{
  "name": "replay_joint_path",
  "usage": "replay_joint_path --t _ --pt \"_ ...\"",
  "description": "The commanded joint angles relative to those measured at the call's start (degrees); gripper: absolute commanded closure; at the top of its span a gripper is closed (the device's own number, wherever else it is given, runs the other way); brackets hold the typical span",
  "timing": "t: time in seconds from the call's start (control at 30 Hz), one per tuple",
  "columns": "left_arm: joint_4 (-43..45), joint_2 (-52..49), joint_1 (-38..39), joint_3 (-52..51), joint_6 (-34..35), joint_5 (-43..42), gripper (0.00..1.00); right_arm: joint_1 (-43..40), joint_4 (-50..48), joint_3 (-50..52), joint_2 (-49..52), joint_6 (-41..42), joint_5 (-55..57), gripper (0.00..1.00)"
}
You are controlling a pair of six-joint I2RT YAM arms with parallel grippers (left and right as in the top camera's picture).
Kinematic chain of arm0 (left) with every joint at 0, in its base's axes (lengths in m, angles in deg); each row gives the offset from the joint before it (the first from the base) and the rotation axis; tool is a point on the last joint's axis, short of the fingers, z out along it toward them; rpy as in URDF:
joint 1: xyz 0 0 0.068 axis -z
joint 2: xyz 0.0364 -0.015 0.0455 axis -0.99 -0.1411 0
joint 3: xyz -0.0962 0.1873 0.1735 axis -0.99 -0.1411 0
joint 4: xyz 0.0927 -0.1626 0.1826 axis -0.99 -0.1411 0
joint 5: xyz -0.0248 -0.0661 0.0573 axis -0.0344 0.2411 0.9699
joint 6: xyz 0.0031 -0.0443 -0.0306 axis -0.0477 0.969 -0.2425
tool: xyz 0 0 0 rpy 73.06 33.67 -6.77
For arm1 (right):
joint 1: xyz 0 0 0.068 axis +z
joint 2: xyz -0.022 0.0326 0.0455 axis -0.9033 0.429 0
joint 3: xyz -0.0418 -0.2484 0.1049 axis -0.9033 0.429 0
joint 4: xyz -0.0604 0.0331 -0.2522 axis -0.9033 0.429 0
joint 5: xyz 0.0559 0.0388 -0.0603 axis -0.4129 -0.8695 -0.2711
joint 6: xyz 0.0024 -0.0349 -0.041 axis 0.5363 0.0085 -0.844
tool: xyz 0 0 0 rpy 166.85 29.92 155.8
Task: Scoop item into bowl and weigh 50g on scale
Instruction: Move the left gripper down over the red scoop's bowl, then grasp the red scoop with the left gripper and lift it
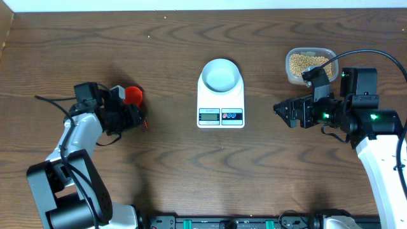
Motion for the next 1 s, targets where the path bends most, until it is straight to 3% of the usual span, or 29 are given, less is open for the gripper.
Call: replay_joint_path --t 0.0,0.37,0.97 --pt "3.9 -0.3 -1.0 1.2 -1.4 0.0 0.45 0.4 0.1 -0.9 0.5 0.2 -0.3 0.14" --pt "16.8 -2.1 -0.2 1.5 1.2 13.9 0.45 0.4 0.0 -0.9 1.5 0.2 -0.3 0.16" --pt "29.2 -9.2 2.1 1.5 1.4 14.0 0.5 0.4 -0.1 -0.8 3.8 0.2 -0.3 0.18"
